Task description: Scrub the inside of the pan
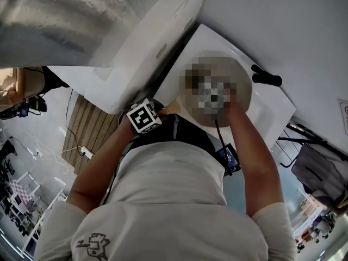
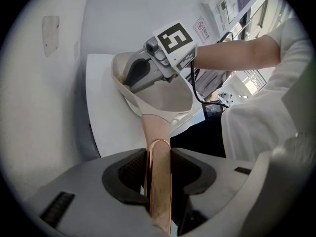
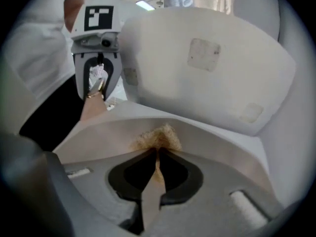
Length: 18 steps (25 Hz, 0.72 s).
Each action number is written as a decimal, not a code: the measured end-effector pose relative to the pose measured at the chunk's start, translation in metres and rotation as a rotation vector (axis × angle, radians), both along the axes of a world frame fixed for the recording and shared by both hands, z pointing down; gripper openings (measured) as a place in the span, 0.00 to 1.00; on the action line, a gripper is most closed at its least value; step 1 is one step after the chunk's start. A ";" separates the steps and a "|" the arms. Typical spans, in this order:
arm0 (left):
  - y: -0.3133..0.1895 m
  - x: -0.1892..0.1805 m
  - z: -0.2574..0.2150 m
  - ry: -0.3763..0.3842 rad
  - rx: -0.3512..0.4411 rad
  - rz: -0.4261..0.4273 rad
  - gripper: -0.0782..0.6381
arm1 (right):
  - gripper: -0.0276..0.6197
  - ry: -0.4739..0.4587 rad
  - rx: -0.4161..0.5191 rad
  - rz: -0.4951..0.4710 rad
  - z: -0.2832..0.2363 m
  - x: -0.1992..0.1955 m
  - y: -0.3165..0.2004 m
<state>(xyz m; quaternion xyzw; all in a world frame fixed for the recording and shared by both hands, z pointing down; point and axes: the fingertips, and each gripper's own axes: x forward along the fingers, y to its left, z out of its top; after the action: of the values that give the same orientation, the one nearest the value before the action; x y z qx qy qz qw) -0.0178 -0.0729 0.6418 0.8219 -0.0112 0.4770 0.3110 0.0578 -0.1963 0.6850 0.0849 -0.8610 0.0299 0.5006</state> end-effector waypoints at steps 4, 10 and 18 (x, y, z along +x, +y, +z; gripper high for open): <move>-0.001 0.001 0.002 0.000 0.004 -0.004 0.32 | 0.08 -0.071 -0.215 0.001 0.002 -0.005 0.039; 0.000 0.001 0.005 0.008 0.012 -0.013 0.32 | 0.08 -0.119 -0.487 0.091 0.009 0.007 0.079; 0.001 0.003 0.006 0.011 0.016 -0.016 0.32 | 0.08 0.113 -0.835 0.192 0.023 0.064 0.128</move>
<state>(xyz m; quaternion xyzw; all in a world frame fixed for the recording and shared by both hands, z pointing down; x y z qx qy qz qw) -0.0149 -0.0717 0.6478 0.8269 -0.0200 0.4700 0.3081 0.1220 -0.0679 0.7084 -0.0437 -0.7343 0.4174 0.5335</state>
